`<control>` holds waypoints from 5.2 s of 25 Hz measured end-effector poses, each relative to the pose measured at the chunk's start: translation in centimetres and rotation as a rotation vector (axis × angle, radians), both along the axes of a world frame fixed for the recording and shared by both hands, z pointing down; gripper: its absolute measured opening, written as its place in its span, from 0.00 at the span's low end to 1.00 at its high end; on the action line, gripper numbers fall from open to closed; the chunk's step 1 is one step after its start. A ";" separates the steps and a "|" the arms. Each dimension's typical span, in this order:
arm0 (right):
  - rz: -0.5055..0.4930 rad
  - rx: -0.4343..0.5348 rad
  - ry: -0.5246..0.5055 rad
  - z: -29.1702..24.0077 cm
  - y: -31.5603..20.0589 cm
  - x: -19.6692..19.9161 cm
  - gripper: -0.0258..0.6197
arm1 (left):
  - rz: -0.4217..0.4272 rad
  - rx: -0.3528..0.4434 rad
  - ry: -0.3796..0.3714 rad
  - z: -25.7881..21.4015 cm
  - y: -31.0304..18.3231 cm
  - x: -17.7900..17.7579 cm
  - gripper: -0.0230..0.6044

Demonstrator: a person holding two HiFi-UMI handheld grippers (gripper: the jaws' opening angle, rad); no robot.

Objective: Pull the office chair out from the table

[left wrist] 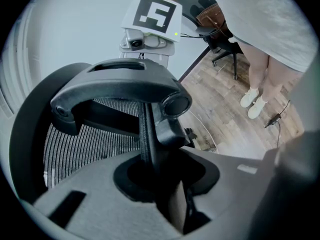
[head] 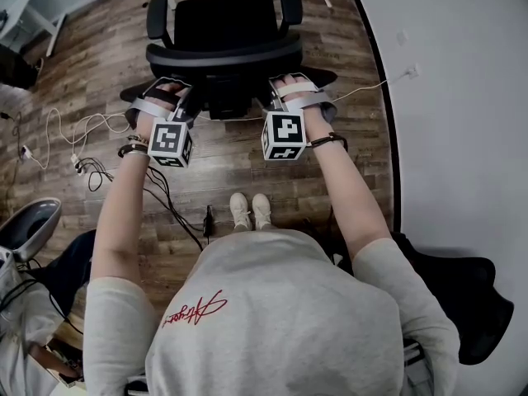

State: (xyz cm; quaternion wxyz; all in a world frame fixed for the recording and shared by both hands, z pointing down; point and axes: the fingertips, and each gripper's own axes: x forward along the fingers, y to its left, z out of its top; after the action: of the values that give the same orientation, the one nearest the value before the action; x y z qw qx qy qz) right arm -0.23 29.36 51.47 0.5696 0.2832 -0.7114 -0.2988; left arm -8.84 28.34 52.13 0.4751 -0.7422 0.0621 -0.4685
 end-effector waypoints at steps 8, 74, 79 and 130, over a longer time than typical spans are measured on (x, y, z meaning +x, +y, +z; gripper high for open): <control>-0.002 0.005 0.002 -0.1 -0.1 0.1 0.20 | -0.008 0.007 0.002 -0.1 -0.2 0.0 0.21; 0.028 0.017 -0.185 -3.3 2.7 1.1 0.48 | -0.320 -0.177 0.287 -4.0 2.9 -1.7 0.54; 0.052 0.068 -0.272 -5.0 3.3 0.7 0.47 | -0.343 -0.175 0.389 -4.8 3.7 -1.6 0.50; 0.215 0.107 -1.216 -16.0 8.1 -1.3 0.04 | -0.383 -0.352 1.279 -16.9 8.1 0.0 0.04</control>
State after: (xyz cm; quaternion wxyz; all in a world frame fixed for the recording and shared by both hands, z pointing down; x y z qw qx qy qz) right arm -1.48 37.50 35.49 0.0741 0.5012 -0.8601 -0.0599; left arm -8.83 36.48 35.20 0.1265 -0.9148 0.3832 -0.0176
